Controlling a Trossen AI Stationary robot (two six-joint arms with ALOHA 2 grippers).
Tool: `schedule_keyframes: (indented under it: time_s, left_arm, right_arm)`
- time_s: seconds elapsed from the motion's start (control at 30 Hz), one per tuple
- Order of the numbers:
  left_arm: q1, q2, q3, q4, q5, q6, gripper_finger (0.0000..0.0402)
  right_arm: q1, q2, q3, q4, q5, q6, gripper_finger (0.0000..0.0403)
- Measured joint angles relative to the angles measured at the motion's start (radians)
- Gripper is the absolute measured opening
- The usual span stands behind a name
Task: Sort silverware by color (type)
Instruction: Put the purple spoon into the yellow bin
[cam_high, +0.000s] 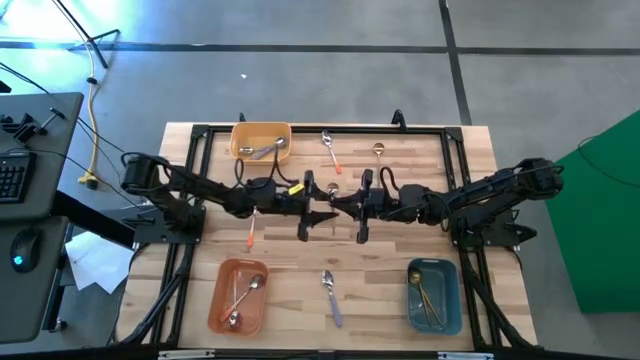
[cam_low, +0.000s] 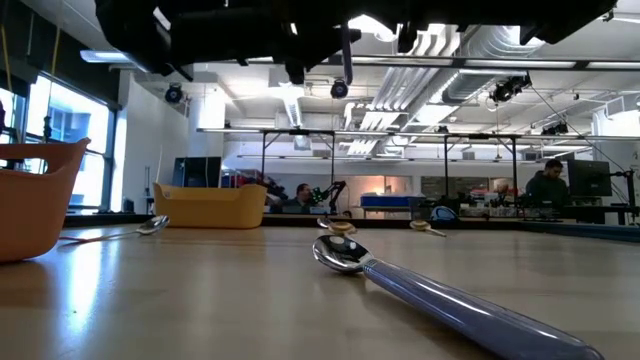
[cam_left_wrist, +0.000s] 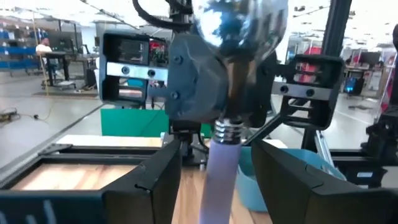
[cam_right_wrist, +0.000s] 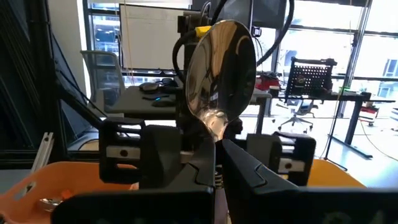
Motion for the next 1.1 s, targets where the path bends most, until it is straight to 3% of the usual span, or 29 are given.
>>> schedule_keyframes:
  time_s: [0.13,0.33,0.6,0.83,1.0,1.1]
  left_arm:
    - [0.000,0.017,0.002,-0.005,-0.007,-0.018,0.0143]
    - [0.000,0.015,0.002,0.009,0.010,-0.010,0.0034]
    - [0.000,0.010,0.002,-0.008,0.018,0.005,0.0034]
    - [0.016,0.010,0.002,-0.059,0.020,0.005,0.0034]
    - [0.038,-0.026,0.002,-0.203,0.014,0.008,0.0034]
    - [0.054,-0.106,0.002,-0.398,0.006,0.059,0.0034]
  right_arm:
    - [0.003,0.000,0.000,0.000,-0.002,0.000,0.0000]
    - [0.002,0.000,0.000,0.000,-0.001,0.001,0.0000]
    - [0.002,0.000,0.000,-0.003,-0.010,0.010,0.0005]
    - [0.002,0.000,0.000,-0.002,-0.001,0.019,0.0073]
    - [0.003,0.000,0.000,-0.006,0.033,0.026,0.0129]
    - [0.003,0.000,0.000,-0.016,0.072,0.026,0.0148]
